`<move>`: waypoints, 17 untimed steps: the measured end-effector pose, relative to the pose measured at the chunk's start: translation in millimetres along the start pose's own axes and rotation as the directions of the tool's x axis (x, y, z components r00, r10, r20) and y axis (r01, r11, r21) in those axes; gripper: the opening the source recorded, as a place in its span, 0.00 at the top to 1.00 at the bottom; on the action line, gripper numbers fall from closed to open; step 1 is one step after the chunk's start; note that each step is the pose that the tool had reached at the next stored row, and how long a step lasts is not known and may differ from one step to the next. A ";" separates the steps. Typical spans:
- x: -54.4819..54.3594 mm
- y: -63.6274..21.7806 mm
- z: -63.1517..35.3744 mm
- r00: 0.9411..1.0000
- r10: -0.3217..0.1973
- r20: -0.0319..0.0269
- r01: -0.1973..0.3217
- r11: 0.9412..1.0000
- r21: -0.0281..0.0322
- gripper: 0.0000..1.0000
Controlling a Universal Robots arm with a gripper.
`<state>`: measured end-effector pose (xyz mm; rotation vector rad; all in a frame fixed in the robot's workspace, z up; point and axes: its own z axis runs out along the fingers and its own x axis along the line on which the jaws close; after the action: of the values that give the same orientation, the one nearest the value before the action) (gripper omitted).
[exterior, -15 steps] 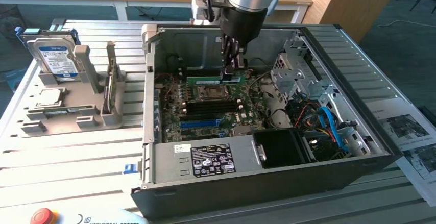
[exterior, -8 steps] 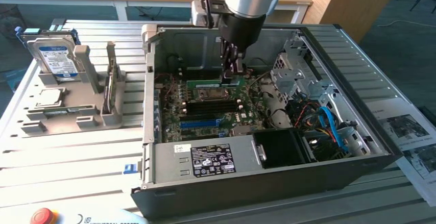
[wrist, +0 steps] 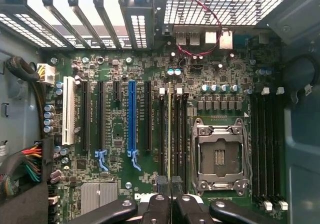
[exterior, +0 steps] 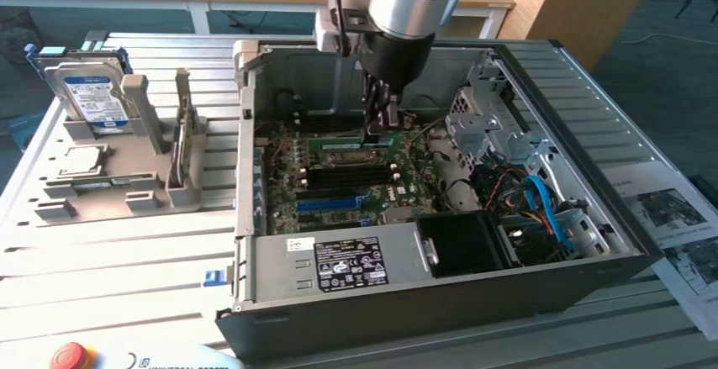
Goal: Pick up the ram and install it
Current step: 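Insert the ram into the slot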
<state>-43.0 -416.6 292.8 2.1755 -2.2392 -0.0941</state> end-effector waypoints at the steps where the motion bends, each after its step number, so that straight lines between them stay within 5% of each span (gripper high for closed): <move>1: 0.0 -0.1 1.1 1.000 0.000 0.000 0.000 1.000 0.000 0.88; 17: 0.3 -1.7 9.2 1.000 0.000 0.000 0.000 1.000 0.000 0.88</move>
<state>-41.8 -416.6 283.5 2.1751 -2.2395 -0.0941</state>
